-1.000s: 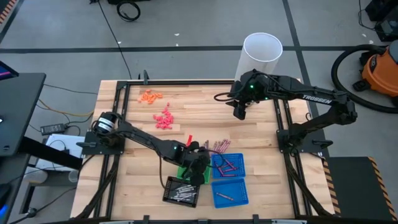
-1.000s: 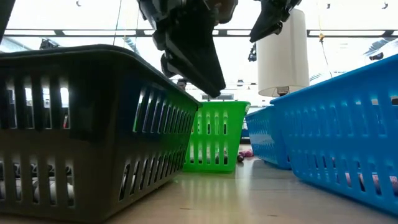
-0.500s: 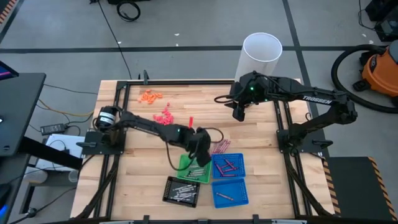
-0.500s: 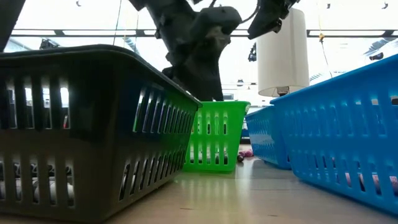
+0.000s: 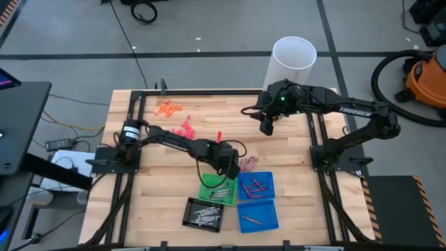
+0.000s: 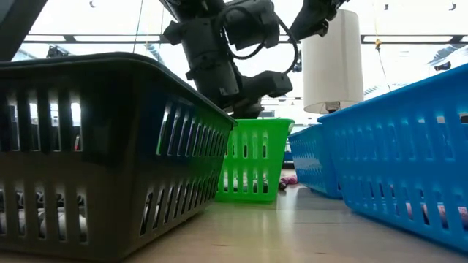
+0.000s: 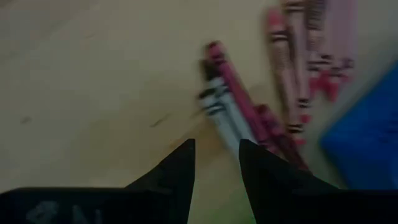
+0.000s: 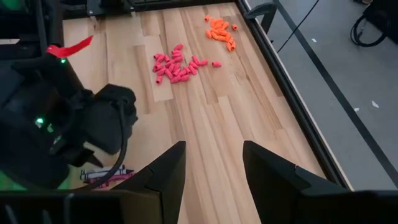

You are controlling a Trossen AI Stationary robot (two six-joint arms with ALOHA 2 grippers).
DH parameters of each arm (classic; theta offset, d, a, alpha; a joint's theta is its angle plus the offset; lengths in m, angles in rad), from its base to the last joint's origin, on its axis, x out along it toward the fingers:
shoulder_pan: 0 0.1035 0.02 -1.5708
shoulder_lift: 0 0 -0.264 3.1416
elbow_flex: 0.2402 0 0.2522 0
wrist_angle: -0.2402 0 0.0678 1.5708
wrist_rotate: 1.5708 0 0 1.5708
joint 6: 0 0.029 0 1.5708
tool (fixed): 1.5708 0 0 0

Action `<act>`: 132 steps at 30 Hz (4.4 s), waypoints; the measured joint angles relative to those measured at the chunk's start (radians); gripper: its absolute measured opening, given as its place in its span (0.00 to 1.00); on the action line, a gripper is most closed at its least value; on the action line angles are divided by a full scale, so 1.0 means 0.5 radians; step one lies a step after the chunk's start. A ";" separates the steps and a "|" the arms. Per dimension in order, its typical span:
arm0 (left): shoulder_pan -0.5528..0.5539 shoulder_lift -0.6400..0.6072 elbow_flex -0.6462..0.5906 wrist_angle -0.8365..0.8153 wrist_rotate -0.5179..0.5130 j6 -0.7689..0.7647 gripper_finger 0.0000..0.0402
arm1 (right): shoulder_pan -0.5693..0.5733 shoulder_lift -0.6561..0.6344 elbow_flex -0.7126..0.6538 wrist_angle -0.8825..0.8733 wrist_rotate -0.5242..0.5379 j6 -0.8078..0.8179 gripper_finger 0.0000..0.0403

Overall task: Sort crayons
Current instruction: Put the black crayon into the green bin, then put the pink crayon into the bottom blue bin

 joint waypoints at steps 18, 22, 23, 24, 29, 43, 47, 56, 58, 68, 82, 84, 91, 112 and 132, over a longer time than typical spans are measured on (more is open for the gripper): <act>-0.002 0.015 0.001 0.006 -0.176 -0.286 0.35 | -0.001 0.000 0.001 0.030 0.001 -0.005 0.42; -0.007 0.015 0.001 0.062 -0.200 -0.290 0.35 | -0.001 0.000 0.000 0.030 0.001 -0.004 0.42; -0.011 0.015 0.001 0.061 -0.218 -0.290 0.35 | -0.001 0.000 0.000 0.030 0.000 -0.001 0.42; -0.015 0.015 0.001 0.059 -0.230 -0.291 0.35 | -0.001 0.000 0.000 0.030 0.000 0.005 0.42; -0.027 0.023 0.001 0.059 -0.245 -0.298 0.35 | -0.001 0.000 0.000 0.030 0.001 0.015 0.42; -0.047 0.114 0.006 0.051 -0.241 -0.267 0.31 | -0.001 0.001 0.000 0.027 0.000 0.016 0.42; -0.045 0.115 0.008 0.020 -0.236 -0.266 0.28 | -0.001 0.000 0.000 0.029 0.000 0.015 0.42; -0.004 0.115 0.008 -0.022 -0.213 -0.267 0.08 | -0.001 0.000 0.000 0.029 0.000 0.015 0.42; 0.002 0.114 0.010 -0.044 -0.213 -0.267 0.03 | -0.001 0.001 0.000 0.029 0.000 0.015 0.42; 0.021 0.076 -0.004 -0.065 -0.212 -0.175 0.03 | -0.001 0.001 0.000 0.027 0.000 0.014 0.42; -0.035 -0.226 -0.003 -0.053 -0.221 0.345 0.03 | -0.003 0.001 0.000 -0.047 0.047 -0.058 0.42; -0.047 -0.269 -0.003 -0.045 -0.236 0.413 0.03 | -0.003 0.001 0.000 -0.047 0.047 -0.058 0.42; -0.135 -0.338 -0.002 0.088 -0.197 0.722 0.03 | -0.003 0.001 0.000 -0.047 0.051 -0.058 0.42; -0.531 -0.202 -0.001 0.235 -0.125 1.197 0.24 | -0.003 0.000 0.000 -0.052 0.037 -0.057 0.42; -0.157 -0.169 0.002 0.214 -0.176 0.492 0.30 | -0.001 0.001 0.000 -0.020 0.036 -0.034 0.42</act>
